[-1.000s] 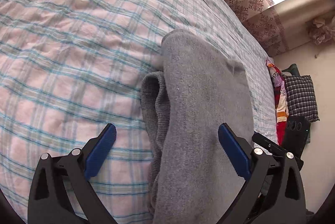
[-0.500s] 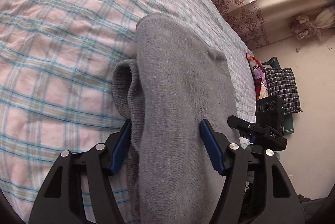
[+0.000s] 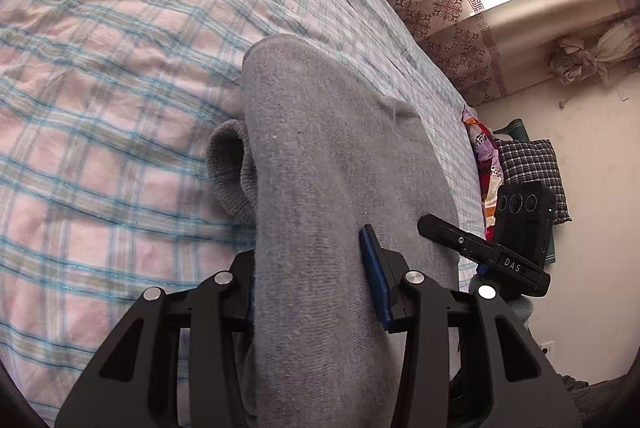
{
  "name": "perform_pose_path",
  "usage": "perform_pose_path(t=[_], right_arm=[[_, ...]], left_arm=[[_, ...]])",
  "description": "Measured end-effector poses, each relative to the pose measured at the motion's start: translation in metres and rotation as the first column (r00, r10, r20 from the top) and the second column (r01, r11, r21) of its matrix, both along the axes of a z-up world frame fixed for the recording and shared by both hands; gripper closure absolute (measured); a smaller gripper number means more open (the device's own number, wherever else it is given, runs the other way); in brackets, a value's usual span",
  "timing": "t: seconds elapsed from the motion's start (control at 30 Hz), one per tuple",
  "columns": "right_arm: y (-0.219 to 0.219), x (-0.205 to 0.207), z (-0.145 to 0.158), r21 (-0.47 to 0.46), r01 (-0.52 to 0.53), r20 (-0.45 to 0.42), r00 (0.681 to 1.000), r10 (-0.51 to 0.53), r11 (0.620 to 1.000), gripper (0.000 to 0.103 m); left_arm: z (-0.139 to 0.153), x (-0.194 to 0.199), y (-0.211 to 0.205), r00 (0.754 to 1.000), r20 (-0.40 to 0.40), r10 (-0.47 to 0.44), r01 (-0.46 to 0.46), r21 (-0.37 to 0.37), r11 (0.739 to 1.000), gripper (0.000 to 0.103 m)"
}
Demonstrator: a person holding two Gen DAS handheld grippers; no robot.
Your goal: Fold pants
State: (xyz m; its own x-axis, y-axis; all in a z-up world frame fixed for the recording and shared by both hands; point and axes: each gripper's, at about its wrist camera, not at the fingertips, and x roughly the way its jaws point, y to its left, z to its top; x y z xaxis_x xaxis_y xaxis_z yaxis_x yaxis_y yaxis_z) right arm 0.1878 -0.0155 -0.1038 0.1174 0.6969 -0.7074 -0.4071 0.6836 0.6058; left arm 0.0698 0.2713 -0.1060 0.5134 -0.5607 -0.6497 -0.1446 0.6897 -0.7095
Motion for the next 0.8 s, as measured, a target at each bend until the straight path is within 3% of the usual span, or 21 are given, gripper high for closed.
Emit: perform_pose_path(t=[0.37,0.57,0.8], right_arm=[[-0.044,0.025,0.051,0.046,0.062,0.12,0.99,-0.068,0.997,0.067],[-0.088,0.053,0.073,0.039,0.139,0.172,0.974,-0.144,0.989,0.067],[-0.149,0.095,0.087,0.028,0.226,0.214,0.95,-0.226,0.974,0.067]], left_arm=[[0.034,0.031,-0.037,0.995,0.08,-0.065,0.066,0.0,0.998,0.065],[0.05,0.072,-0.084,0.983,0.126,-0.13,0.13,0.012,0.991,0.065],[0.062,0.144,-0.141,0.97,0.152,-0.192,0.191,0.018,0.981,0.065]])
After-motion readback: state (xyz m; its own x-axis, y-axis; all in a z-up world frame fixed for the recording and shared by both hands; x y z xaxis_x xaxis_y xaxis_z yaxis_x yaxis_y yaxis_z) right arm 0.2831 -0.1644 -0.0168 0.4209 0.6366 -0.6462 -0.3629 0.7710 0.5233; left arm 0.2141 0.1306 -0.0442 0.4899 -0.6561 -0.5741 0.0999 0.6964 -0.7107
